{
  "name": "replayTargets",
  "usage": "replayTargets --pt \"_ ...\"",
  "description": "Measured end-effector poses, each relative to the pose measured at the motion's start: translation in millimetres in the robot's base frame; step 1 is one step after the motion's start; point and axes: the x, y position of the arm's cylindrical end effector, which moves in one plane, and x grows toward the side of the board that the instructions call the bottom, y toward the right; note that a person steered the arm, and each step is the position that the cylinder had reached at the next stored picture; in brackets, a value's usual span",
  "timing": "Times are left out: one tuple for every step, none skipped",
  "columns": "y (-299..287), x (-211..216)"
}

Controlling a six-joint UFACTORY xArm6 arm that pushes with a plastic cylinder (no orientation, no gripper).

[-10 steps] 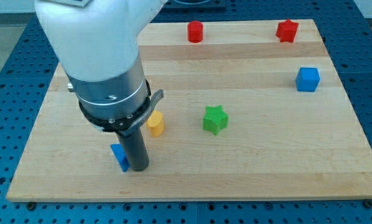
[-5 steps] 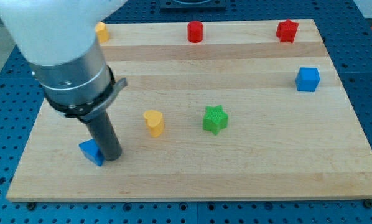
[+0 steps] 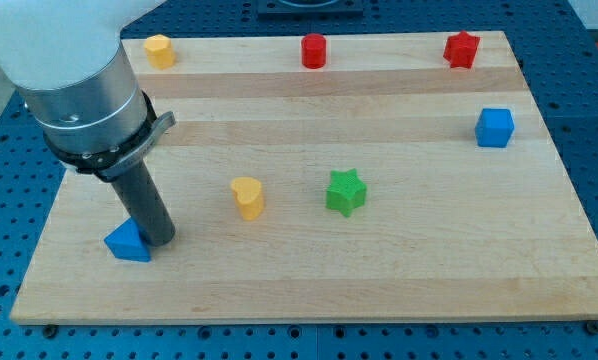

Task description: Push the blue triangle to the bottom left

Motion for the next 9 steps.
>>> replayTargets --pt "-4 0" --pt "-11 5" --pt "-15 16" --pt "-18 21" --pt "-19 21" --pt "-19 21" --pt "-20 23" --pt "-22 30" --pt "-24 30"
